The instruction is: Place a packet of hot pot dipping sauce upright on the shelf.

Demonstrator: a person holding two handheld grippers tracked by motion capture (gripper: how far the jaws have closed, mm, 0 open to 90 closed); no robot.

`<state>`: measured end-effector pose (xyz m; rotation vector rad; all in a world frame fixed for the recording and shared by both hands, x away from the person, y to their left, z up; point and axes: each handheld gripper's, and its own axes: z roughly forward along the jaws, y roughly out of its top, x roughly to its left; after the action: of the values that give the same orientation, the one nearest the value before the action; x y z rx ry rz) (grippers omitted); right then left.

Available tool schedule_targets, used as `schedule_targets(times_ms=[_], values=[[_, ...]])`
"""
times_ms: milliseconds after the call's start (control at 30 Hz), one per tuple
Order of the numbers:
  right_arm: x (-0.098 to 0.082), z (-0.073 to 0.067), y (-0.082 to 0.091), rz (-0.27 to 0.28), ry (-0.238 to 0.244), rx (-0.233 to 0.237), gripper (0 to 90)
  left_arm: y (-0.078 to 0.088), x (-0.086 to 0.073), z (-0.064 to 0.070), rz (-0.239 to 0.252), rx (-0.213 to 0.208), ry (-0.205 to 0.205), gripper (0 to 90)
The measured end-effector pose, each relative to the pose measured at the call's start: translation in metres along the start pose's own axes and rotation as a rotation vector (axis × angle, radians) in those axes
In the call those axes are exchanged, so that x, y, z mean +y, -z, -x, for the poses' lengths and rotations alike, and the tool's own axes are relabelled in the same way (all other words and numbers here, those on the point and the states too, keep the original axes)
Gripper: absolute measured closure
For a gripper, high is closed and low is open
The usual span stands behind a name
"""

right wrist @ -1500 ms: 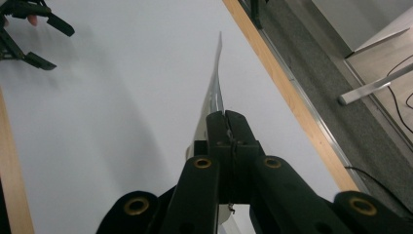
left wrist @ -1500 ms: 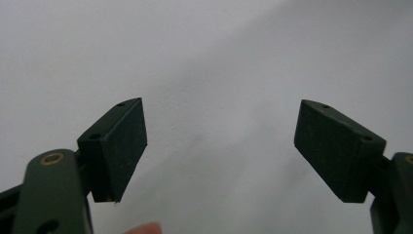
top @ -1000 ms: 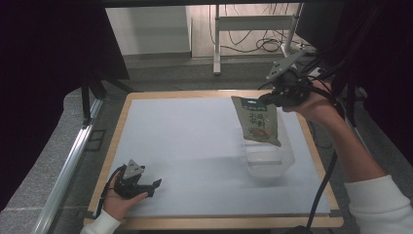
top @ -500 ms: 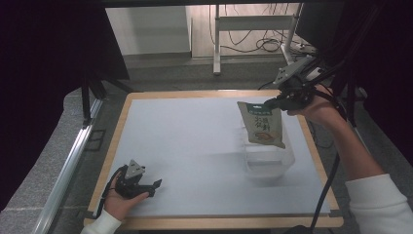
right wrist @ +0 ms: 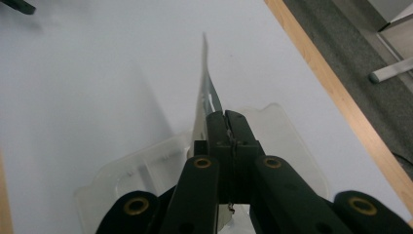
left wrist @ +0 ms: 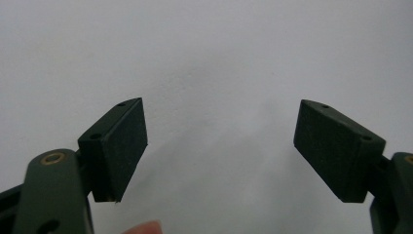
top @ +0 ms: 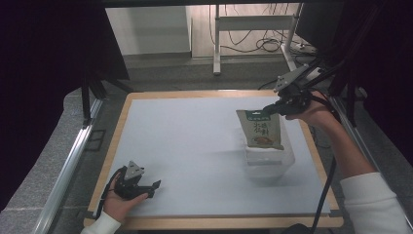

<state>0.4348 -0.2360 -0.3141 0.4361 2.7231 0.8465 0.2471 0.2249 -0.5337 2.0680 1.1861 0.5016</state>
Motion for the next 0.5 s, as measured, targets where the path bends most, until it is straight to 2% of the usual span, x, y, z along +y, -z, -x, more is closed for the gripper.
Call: schedule_targets(times_ms=[67, 233, 367, 500], values=[[-0.005, 0.003, -0.007, -0.013, -0.009, 0.008, 90.0, 0.0, 0.0, 0.0, -0.004, 0.0, -0.002, 19.9], [-0.014, 0.008, -0.012, -0.005, -0.044, 0.013, 89.9, 0.0, 0.0, 0.0, 0.0, -0.003, -0.002, 19.9], [-0.024, 0.015, -0.013, 0.0, -0.071, -0.003, 89.6, 0.0, 0.0, 0.0, -0.003, -0.004, -0.003, 19.9], [-0.032, 0.02, -0.013, -0.012, -0.102, -0.043, 88.7, 0.0, 0.0, 0.001, -0.002, -0.007, -0.006, 19.8]])
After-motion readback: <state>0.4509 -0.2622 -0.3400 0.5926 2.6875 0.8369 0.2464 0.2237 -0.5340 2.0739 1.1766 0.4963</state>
